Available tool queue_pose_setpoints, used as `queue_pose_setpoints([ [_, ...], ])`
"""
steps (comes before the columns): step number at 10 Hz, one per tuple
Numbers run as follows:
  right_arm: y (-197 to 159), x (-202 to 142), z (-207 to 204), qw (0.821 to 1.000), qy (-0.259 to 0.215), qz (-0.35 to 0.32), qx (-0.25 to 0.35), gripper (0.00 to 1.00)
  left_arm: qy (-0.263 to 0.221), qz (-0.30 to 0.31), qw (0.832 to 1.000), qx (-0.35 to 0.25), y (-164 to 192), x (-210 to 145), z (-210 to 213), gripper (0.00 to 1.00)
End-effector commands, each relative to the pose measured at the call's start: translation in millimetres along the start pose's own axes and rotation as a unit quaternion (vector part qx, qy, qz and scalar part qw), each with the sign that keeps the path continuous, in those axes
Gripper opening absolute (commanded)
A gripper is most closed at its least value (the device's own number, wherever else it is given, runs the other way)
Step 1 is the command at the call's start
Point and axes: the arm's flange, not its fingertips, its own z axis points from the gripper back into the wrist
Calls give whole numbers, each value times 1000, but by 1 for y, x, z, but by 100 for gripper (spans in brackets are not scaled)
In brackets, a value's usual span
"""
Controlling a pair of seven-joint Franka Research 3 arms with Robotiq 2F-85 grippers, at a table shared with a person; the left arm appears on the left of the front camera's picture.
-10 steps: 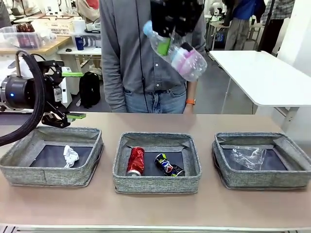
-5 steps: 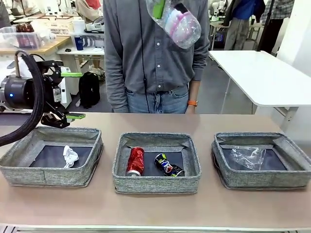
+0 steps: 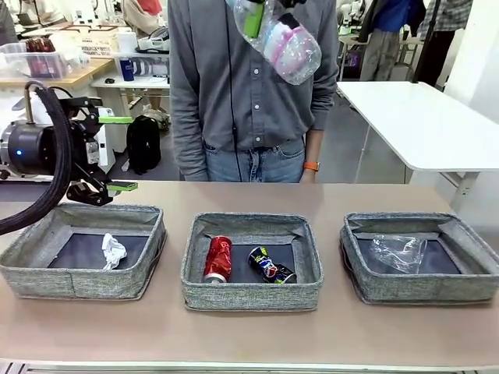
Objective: Sort the waste into the appropriate baskets.
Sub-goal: Pick up the waste item pointed out by the person.
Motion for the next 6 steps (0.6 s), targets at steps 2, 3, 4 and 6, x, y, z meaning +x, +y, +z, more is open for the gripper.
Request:
queue_pose_setpoints([
  [2,-8,6,-31,998,33,-36,46,42,-5,6,1000,-2,-4,-2,-1,100],
  [3,-1,5,-15,1000,16,-2,14,42,-5,6,1000,-2,-4,-2,-1,100],
  [4,-1,5,-15,1000,16,-2,14,42,-5,6,1000,-2,-4,-2,-1,100],
  [6,-1,5,-15,1000,16,-2,14,42,-5,6,1000,-2,-4,-2,-1,100],
])
